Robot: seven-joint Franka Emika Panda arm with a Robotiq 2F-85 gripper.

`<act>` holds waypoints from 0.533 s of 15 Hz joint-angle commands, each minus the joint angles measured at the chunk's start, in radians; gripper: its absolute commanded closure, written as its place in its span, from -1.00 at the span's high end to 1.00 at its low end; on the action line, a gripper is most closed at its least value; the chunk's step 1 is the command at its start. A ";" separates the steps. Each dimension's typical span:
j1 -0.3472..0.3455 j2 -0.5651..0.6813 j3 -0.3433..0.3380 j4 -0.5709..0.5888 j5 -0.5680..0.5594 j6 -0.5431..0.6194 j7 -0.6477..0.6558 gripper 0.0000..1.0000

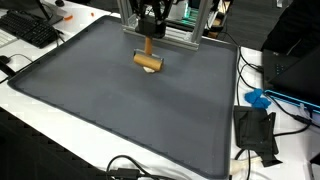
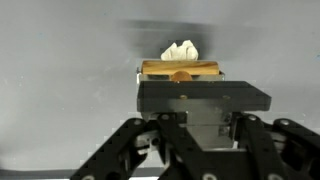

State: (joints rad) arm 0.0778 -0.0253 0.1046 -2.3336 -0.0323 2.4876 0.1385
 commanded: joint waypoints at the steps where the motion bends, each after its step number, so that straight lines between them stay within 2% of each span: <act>1: 0.003 0.006 -0.005 -0.015 -0.015 -0.025 0.022 -0.55; 8: 0.007 0.000 -0.003 -0.032 -0.001 -0.052 0.000 -0.55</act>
State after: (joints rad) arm 0.0793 -0.0247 0.1041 -2.3342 -0.0323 2.4715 0.1384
